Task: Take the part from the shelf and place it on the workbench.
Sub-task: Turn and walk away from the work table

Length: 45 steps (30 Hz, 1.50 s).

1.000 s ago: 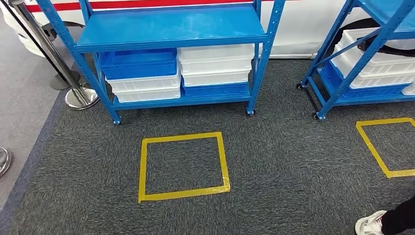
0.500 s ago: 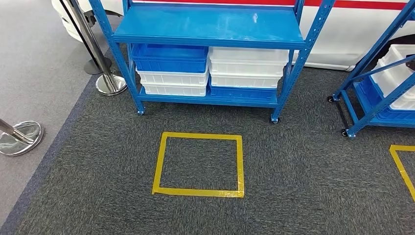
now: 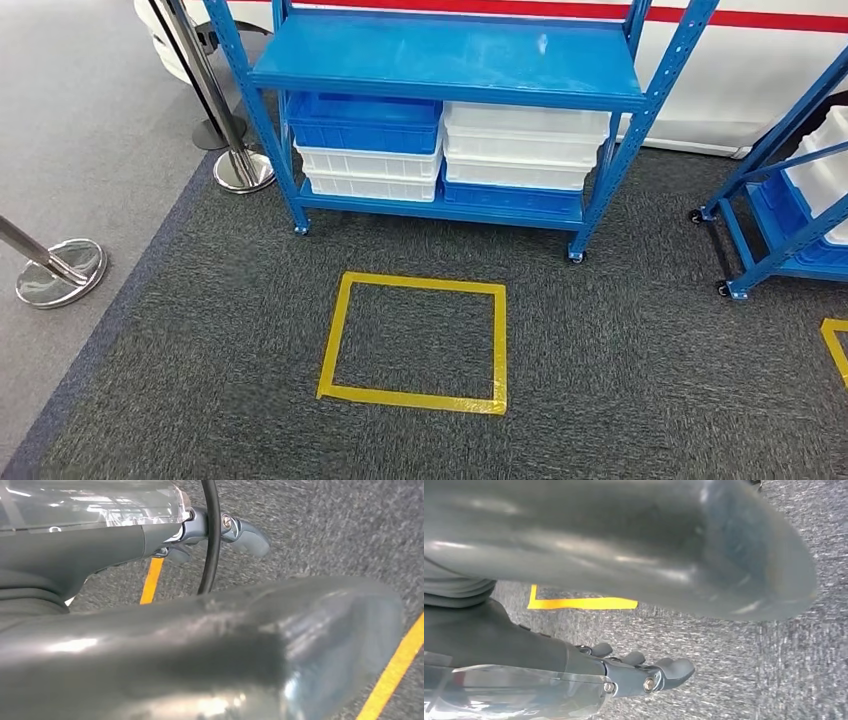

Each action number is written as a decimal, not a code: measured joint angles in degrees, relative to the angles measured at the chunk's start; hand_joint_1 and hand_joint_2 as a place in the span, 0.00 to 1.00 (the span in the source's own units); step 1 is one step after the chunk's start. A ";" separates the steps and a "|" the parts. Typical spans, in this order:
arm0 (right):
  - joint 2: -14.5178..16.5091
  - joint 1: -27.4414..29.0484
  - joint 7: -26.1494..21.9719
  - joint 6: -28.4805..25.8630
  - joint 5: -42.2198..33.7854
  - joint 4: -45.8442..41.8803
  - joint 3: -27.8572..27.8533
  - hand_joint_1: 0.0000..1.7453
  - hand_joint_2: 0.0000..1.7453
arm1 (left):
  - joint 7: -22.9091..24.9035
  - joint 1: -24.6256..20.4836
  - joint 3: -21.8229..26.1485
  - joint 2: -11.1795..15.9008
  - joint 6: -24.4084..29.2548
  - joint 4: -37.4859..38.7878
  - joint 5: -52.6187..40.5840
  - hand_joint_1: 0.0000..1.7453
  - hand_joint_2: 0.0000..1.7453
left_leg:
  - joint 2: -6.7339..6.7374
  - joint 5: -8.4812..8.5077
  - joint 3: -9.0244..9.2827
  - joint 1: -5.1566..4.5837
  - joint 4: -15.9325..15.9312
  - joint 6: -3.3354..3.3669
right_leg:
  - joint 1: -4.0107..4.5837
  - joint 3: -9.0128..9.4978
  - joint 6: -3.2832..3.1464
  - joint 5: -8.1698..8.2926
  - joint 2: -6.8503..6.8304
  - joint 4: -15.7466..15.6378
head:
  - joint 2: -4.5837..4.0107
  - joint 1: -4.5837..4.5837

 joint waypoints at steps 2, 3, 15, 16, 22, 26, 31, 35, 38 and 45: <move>0.01 -0.16 -0.06 0.00 0.00 -0.02 -0.08 0.00 0.00 | -0.01 0.12 0.16 -0.02 -0.02 0.00 -0.01 0.00 0.00 | -0.24 -0.18 0.44 0.09 -0.69 0.68 | 0.02 0.31 0.64 0.11 -0.07 0.36 | 0.00 -0.01; -0.01 -0.16 -0.10 0.00 0.00 -0.03 -0.14 0.00 0.00 | -0.02 0.20 0.22 -0.03 -0.02 0.00 -0.02 0.00 0.00 | -0.37 -0.22 0.99 0.23 -1.09 1.05 | 0.01 0.29 0.91 -0.13 0.06 1.16 | 0.00 0.00; -0.09 0.43 -0.19 -0.02 0.02 -0.06 -0.73 0.00 0.00 | -0.02 0.31 0.33 -0.10 -0.04 0.04 -0.02 0.00 0.00 | -1.46 -3.97 5.87 0.10 -1.44 0.53 | 0.08 -6.79 0.56 4.30 1.13 1.58 | 0.00 0.02; -0.09 0.37 -0.20 -0.02 0.02 -0.07 -0.76 0.00 0.00 | -0.03 0.22 0.33 -0.10 -0.04 0.04 -0.02 0.00 0.00 | -1.48 -4.19 6.16 0.03 -1.28 0.18 | 0.18 -6.66 0.21 3.81 1.12 1.56 | 0.00 0.02; 0.02 0.33 -0.22 -0.02 0.02 -0.07 -0.84 0.00 0.00 | -0.03 0.00 0.33 -0.09 -0.10 0.07 -0.07 0.00 0.00 | -0.89 -8.18 -0.06 0.38 11.17 -1.39 | -0.09 -4.04 -1.73 2.74 0.94 1.06 | 0.00 0.00; -0.01 0.39 -0.21 -0.02 0.02 -0.07 -0.88 0.00 0.00 | -0.03 0.26 0.34 -0.04 -0.09 0.07 -0.02 0.00 0.00 | -0.84 -7.50 -4.42 0.49 12.53 -1.48 | -0.01 -1.51 -1.62 0.64 1.02 1.06 | 0.00 0.01; 0.25 0.22 -0.20 -0.01 0.02 0.01 -0.93 0.00 0.00 | -0.02 0.45 0.35 0.04 -0.08 0.08 -0.03 0.00 0.00 | -0.35 0.31 -2.05 -0.37 0.94 0.32 | 0.02 0.96 -0.38 -1.18 1.02 0.70 | 0.00 0.07; 0.22 0.10 -0.23 0.00 0.02 -0.03 -0.95 0.00 0.00 | -0.02 0.49 0.35 0.03 -0.09 0.09 -0.09 0.00 0.00 | -0.80 0.16 1.38 0.07 -1.48 1.89 | -0.02 0.24 0.80 -1.11 1.13 4.58 | 0.00 0.07; 0.21 0.02 -0.28 0.10 0.06 -0.04 -0.97 0.00 0.00 | 0.08 0.43 0.35 0.03 -0.13 0.09 -0.43 0.00 0.00 | -0.84 -0.91 2.88 0.11 -1.95 2.33 | -0.26 -6.58 1.33 -5.02 1.24 13.69 | 0.00 0.06; 0.05 0.86 -0.35 0.29 0.24 -0.04 -1.33 0.00 0.00 | 0.22 0.75 0.42 -0.11 -0.12 0.15 -0.74 0.00 0.00 | -1.32 -5.65 7.56 0.09 -1.69 0.82 | -0.37 -9.13 0.98 5.65 1.19 2.99 | 0.00 0.07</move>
